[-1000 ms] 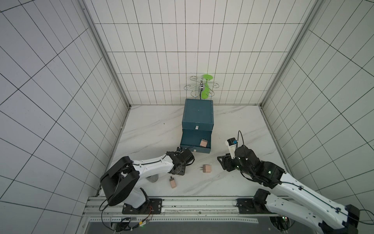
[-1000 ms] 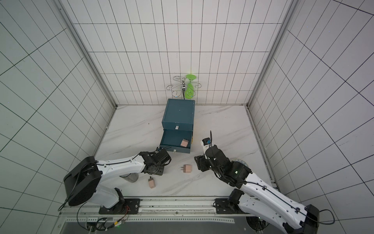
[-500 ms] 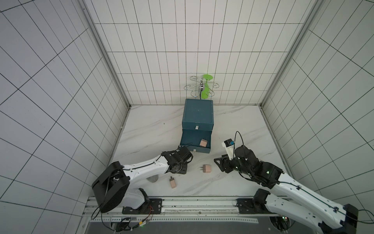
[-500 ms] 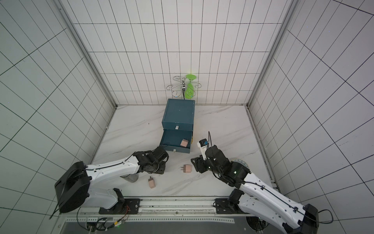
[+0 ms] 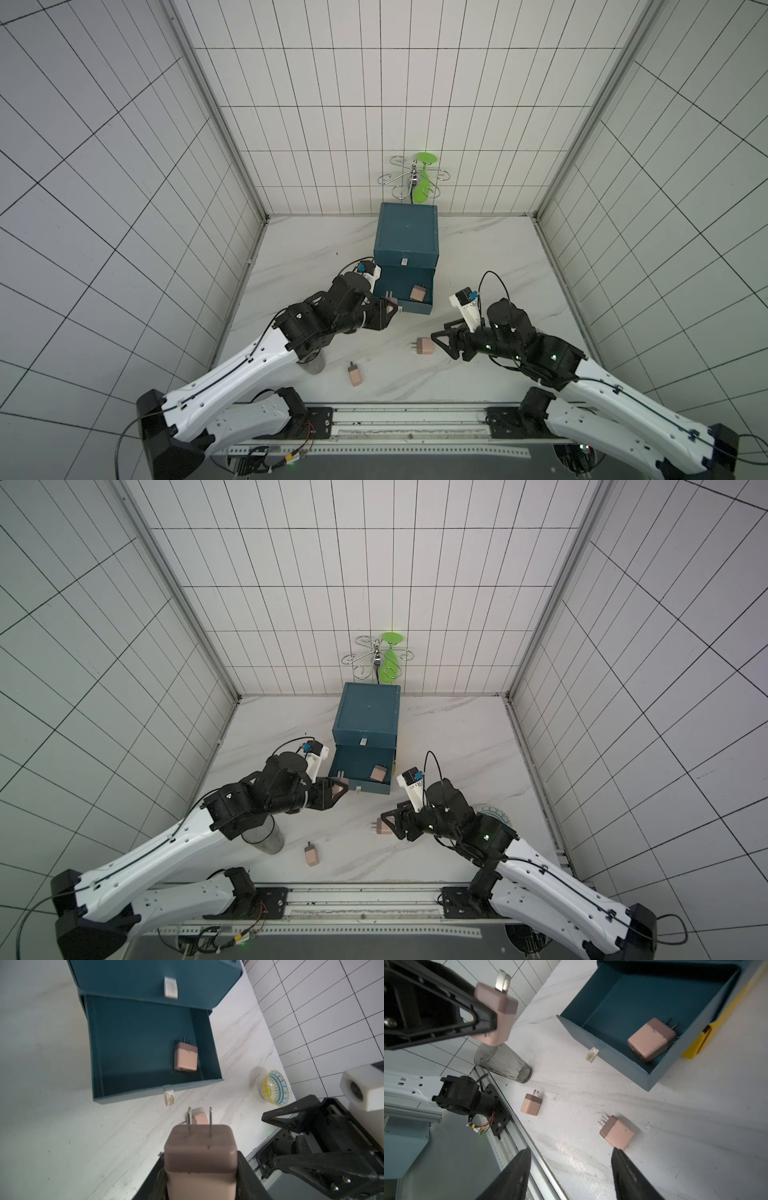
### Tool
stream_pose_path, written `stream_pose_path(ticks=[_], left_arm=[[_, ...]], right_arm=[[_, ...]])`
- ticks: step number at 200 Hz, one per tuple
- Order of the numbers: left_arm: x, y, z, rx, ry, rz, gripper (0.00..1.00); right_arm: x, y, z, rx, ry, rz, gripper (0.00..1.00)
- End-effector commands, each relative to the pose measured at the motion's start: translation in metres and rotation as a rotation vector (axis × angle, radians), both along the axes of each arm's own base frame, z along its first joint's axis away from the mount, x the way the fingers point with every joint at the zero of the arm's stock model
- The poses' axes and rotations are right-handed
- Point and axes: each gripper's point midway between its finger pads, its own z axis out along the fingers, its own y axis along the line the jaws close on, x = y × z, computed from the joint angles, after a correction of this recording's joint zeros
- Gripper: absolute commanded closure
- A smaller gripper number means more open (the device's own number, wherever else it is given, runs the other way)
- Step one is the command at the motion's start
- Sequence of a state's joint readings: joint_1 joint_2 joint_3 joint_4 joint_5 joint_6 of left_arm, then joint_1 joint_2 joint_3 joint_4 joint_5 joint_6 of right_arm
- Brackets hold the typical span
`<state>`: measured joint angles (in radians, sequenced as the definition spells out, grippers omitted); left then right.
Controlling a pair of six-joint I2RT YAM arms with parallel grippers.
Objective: Place the plugs into the drawer by color
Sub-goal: Pick up the plug from the center of the board, then place the plug in the drawer.
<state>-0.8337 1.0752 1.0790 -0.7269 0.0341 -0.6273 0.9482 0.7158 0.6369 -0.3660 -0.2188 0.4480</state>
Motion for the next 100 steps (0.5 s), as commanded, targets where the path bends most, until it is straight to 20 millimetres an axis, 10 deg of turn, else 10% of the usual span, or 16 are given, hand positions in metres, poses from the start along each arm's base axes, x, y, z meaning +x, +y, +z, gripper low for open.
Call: stream_pose_path(ticks=[1, 100], left_arm=[[0.024, 0.008, -0.004, 0.179, -0.019, 0.039, 1.0], [0.105, 0.006, -0.068, 0.504, 0.085, 0.107, 1.0]], right_arm=[[0.004, -0.015, -0.015, -0.012, 0.033, -0.088, 0.34], [-0.003, -0.031, -0.054, -0.044, 0.046, -0.108, 0.34]])
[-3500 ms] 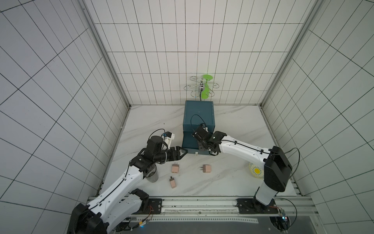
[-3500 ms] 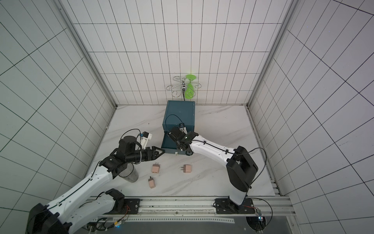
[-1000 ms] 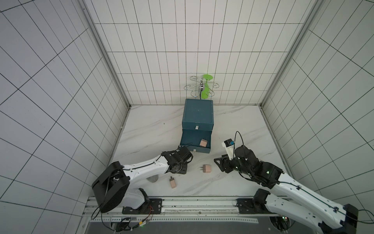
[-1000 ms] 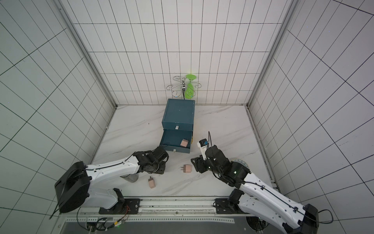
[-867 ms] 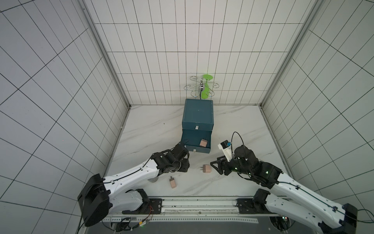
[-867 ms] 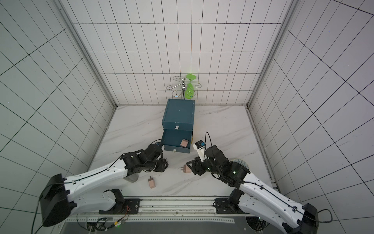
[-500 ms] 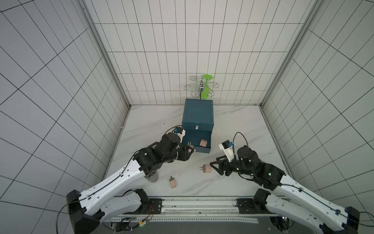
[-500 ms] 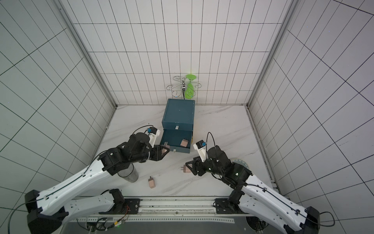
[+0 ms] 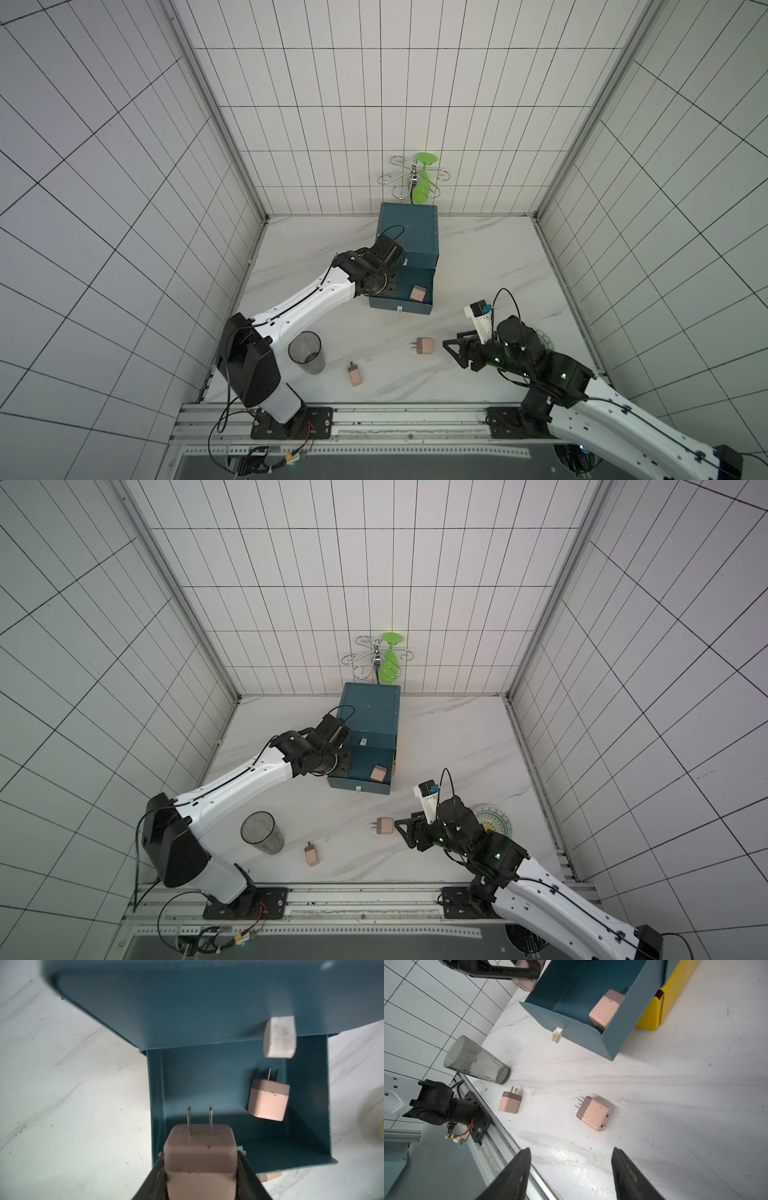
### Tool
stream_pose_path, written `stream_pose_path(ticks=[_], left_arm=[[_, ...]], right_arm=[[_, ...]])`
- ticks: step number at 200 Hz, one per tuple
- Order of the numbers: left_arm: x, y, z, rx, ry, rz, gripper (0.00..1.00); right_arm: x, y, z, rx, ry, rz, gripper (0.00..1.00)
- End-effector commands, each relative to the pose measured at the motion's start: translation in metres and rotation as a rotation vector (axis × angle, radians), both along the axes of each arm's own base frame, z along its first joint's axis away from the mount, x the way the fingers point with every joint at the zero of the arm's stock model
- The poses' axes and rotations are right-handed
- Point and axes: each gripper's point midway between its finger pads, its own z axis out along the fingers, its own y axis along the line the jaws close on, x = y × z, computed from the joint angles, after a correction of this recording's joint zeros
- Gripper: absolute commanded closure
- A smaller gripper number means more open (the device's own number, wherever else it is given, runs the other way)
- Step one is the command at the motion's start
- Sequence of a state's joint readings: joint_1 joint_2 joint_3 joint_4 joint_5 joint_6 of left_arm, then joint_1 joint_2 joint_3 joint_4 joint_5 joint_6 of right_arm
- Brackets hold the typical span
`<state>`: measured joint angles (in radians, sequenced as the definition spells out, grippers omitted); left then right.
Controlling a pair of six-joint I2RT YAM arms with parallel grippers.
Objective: Place the plugs into the drawer by color
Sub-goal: Place the plug in the drawer.
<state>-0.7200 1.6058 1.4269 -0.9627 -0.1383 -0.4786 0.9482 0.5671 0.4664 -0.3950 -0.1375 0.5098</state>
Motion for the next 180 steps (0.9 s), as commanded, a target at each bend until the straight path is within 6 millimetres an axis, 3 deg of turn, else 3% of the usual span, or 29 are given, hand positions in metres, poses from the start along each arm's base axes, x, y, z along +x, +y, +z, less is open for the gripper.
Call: stream_pose_path(ticks=[1, 52, 107, 146, 162, 180], left_arm=[[0.013, -0.001, 0.009, 0.048, -0.052, -0.013, 1.0], [0.024, 0.005, -0.015, 0.144, -0.052, -0.001, 1.0], [0.025, -0.006, -0.043, 0.075, 0.011, 0.005, 1.0], [0.025, -0.004, -0.059, 0.099, 0.037, 0.022, 0.98], [0.025, 0.006, -0.053, 0.127, 0.014, 0.06, 1.0], [0.026, 0.012, -0.026, 0.094, -0.063, 0.081, 1.0]], right_arm=[[0.001, -0.001, -0.006, -0.002, 0.005, -0.006, 0.34], [0.002, 0.002, -0.016, -0.03, 0.015, 0.007, 0.34], [0.001, 0.0, -0.017, -0.027, 0.013, 0.006, 0.34], [0.001, -0.001, -0.02, -0.033, 0.012, 0.001, 0.34], [0.001, -0.002, -0.02, -0.035, 0.013, -0.001, 0.34], [0.002, -0.003, -0.02, -0.034, 0.01, -0.007, 0.34]])
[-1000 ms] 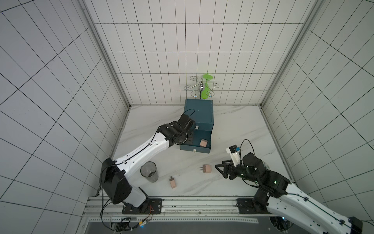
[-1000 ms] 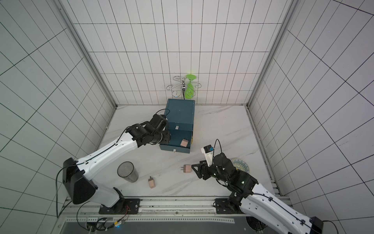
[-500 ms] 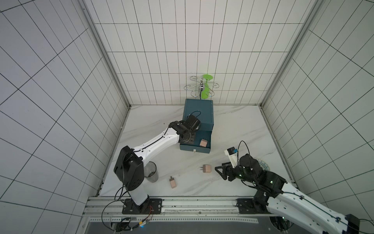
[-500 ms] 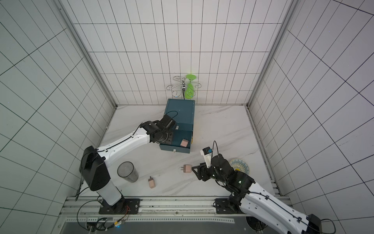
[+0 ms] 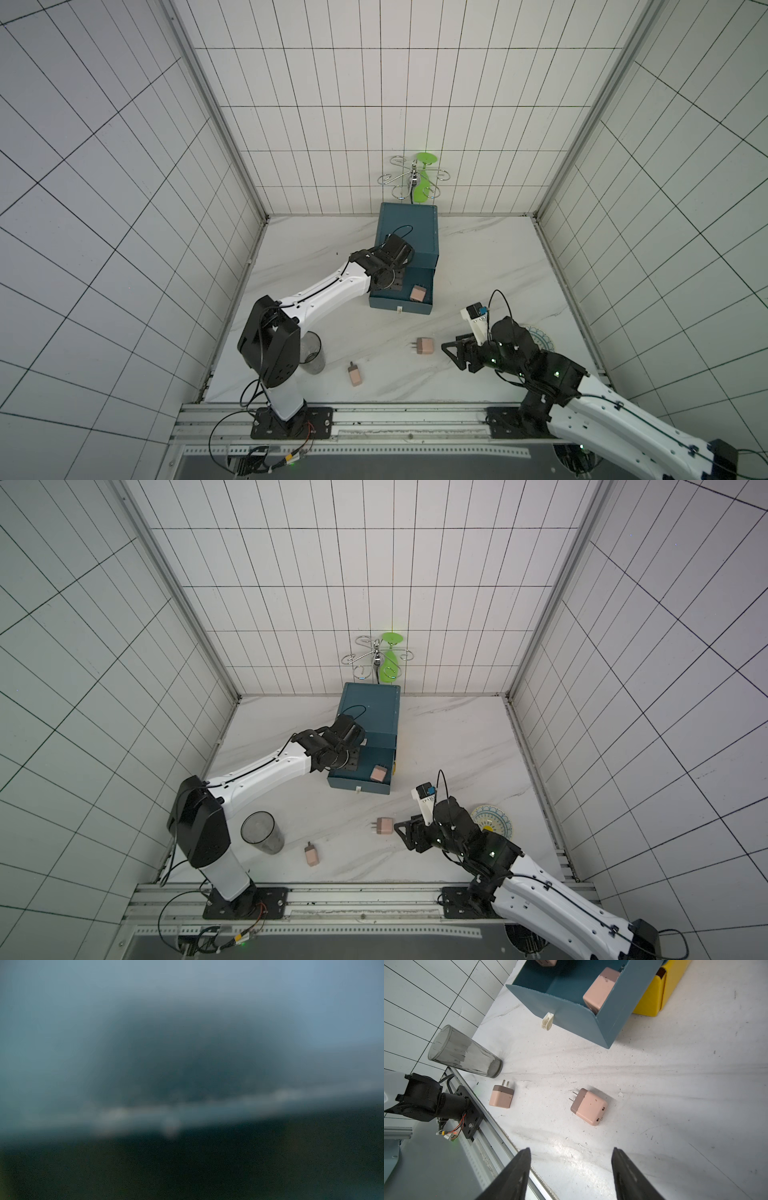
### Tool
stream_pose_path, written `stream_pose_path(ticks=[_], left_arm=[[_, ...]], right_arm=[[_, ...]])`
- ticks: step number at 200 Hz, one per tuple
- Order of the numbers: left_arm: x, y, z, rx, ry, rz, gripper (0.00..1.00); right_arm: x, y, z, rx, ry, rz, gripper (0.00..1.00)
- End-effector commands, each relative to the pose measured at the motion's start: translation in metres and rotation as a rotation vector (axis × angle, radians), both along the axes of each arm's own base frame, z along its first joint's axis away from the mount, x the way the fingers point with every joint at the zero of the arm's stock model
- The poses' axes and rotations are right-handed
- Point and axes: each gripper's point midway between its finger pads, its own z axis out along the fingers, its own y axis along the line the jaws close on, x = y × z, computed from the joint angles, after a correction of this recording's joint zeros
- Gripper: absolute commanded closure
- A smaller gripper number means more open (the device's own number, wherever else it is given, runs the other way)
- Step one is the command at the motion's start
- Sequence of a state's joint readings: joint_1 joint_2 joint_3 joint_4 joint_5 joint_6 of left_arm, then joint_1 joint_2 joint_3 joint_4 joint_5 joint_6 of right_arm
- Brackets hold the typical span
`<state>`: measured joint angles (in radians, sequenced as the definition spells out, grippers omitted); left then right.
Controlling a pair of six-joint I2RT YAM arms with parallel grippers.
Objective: Place the plugs into the drawer by color
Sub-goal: Place the plug in the drawer.
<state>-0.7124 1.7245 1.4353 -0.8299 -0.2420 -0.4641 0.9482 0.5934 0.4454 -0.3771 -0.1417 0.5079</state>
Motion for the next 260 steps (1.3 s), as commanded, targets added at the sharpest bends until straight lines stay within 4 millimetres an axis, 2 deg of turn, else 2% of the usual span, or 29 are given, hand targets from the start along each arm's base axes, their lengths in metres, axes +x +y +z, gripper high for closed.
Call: stream_pose_path(ticks=[1, 22, 35, 82, 114, 142, 166, 194, 224, 260], left_arm=[[-0.013, 0.019, 0.001, 0.027, 0.011, 0.039, 1.0], [-0.013, 0.015, 0.034, -0.065, -0.097, 0.025, 1.0], [-0.015, 0.014, 0.042, -0.1, -0.132, 0.014, 1.0], [-0.024, 0.013, 0.012, -0.083, -0.018, 0.017, 1.0], [-0.024, 0.002, 0.0, -0.098, 0.02, -0.003, 1.0], [-0.024, 0.0, -0.011, -0.083, 0.041, 0.0, 1.0], [-0.024, 0.005, -0.019, -0.056, 0.051, 0.027, 0.88], [-0.021, 0.008, -0.022, -0.034, 0.05, 0.035, 0.83], [-0.022, 0.006, -0.024, -0.035, 0.061, 0.032, 0.65], [-0.022, 0.004, -0.019, -0.056, 0.055, 0.03, 0.61]], right_arm=[[0.002, -0.004, -0.008, -0.011, -0.008, -0.011, 0.34], [0.002, -0.004, -0.008, -0.011, -0.007, -0.013, 0.34], [0.002, -0.004, -0.008, -0.009, -0.006, -0.015, 0.34], [0.002, -0.005, -0.011, -0.015, -0.003, -0.019, 0.34], [0.002, -0.005, -0.011, -0.015, -0.002, -0.017, 0.34], [0.001, -0.007, -0.013, -0.019, -0.002, -0.019, 0.34], [0.001, -0.007, -0.012, -0.017, -0.006, -0.021, 0.34], [0.001, -0.008, -0.012, -0.016, -0.007, -0.023, 0.34], [0.002, -0.008, -0.013, -0.021, -0.007, -0.026, 0.34], [0.003, -0.009, -0.015, -0.03, -0.004, -0.035, 0.34]])
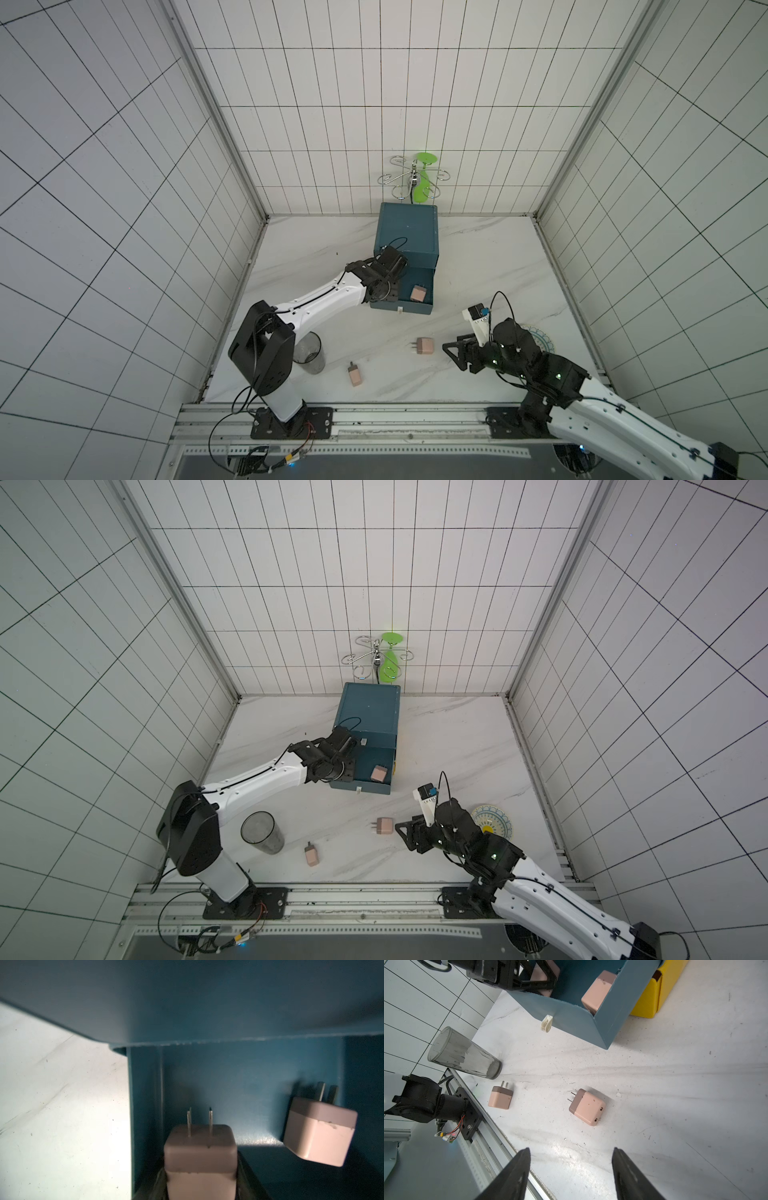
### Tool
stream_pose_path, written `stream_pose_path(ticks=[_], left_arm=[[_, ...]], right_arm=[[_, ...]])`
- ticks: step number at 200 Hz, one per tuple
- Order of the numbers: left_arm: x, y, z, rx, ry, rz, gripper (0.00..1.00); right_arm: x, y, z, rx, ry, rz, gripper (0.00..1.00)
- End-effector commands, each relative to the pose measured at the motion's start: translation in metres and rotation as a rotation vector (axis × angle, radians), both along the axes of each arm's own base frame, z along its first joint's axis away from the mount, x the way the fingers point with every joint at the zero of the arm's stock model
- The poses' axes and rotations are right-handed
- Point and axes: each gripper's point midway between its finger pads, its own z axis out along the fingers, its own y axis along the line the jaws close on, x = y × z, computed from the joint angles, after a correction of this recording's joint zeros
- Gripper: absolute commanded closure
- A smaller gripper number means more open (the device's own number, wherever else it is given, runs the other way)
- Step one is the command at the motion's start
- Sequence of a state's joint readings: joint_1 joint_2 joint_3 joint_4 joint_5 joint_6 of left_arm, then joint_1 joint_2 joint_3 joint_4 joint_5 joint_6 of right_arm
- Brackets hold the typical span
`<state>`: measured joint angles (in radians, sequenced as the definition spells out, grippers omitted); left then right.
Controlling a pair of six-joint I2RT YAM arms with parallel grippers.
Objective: Place the plugs into the drawer by color
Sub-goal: Place the plug in the drawer, then pick up the plug from the center of the board.
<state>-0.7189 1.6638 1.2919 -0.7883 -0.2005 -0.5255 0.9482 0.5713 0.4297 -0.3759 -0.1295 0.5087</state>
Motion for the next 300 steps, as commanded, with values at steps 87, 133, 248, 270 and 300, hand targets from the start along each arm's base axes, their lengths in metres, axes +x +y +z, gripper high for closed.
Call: stream_pose_path(ticks=[87, 133, 248, 270, 300], left_arm=[[0.006, -0.002, 0.012, -0.008, -0.012, 0.017, 0.5], [0.005, -0.004, 0.029, -0.041, -0.042, 0.013, 0.49], [-0.074, 0.002, 0.105, -0.51, -0.325, -0.182, 0.5], [-0.078, 0.011, 0.11, -0.501, -0.361, -0.185, 0.5], [-0.082, 0.013, 0.106, -0.5, -0.364, -0.2, 0.49]], right_arm=[[0.005, -0.005, -0.022, -0.066, 0.027, -0.035, 0.34], [0.006, -0.005, -0.025, -0.07, 0.033, -0.039, 0.33], [0.018, 0.035, -0.092, -0.387, 0.03, -0.021, 0.26], [0.026, 0.042, -0.098, -0.395, 0.001, -0.039, 0.26], [0.032, 0.059, -0.105, -0.396, -0.051, 0.027, 0.25]])
